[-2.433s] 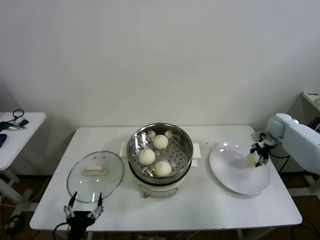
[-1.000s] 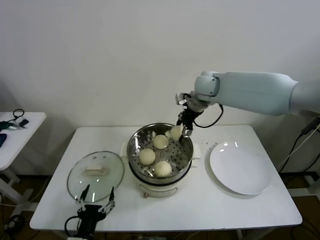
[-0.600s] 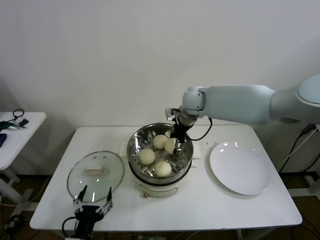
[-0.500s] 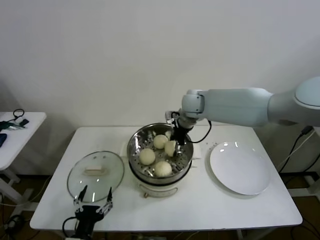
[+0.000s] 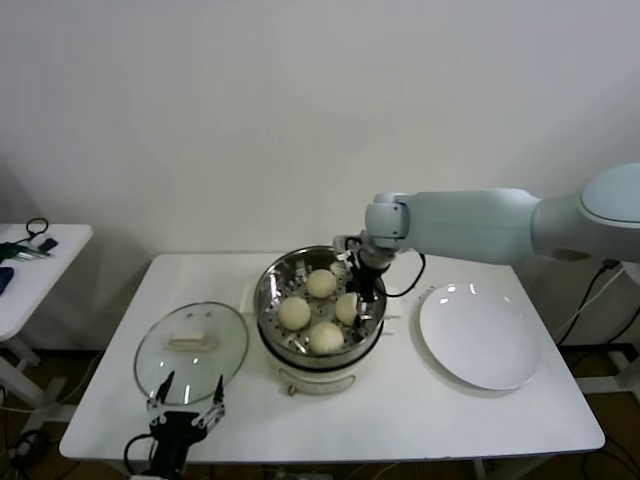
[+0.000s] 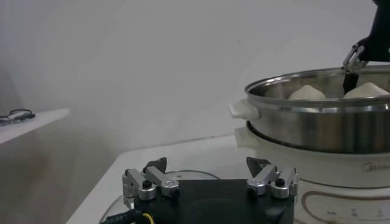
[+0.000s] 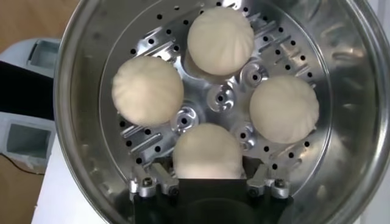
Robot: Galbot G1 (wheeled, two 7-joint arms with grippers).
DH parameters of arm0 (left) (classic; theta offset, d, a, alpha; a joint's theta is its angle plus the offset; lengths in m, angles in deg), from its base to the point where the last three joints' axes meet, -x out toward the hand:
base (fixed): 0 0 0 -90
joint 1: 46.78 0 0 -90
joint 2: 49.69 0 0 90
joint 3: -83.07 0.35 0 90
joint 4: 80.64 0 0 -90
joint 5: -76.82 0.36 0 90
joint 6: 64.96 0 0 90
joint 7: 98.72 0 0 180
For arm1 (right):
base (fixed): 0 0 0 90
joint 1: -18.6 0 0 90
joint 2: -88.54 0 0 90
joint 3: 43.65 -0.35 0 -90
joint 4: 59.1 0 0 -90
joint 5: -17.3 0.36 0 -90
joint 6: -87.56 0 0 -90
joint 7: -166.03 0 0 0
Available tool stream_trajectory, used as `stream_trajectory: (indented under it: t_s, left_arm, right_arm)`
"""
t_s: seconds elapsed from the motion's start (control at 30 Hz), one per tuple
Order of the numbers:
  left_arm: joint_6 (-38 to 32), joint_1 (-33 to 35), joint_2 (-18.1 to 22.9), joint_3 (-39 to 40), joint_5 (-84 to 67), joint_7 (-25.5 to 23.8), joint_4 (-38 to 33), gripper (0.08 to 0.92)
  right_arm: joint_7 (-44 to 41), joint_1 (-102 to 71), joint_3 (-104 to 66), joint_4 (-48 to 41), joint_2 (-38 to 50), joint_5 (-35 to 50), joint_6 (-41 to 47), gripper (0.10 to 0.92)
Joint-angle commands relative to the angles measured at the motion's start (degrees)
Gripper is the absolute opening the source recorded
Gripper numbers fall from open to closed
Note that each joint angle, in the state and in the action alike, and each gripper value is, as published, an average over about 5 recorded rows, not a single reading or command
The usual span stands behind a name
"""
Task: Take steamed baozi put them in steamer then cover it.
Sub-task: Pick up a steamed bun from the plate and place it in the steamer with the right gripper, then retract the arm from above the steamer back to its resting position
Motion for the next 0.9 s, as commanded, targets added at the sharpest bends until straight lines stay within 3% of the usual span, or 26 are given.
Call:
stream_trajectory:
  t_s: [0.03,0.5,0.9]
  left_arm:
    - [0.0,0.1,-0.1,-0.1,0.1,0.1,0.0,0.823]
    - [0.0,-0.7,0.0,0.5,1.8,0.3,0.5,0.823]
    - [0.0,-2.2,-0.3,-0.3,2.5,1.3,1.2,0.823]
  right_arm:
    - [-1.1,-0.2,-1.9,-0.4,0.4,-0.7,0.3,0.819]
    - [-5.8,1.6,-7.7,1.8,7.7,-3.7,-4.7,0.823]
    - [15.9,-7.0,-19.5,8.3,26.1,-3.8,-20.3,0.823]
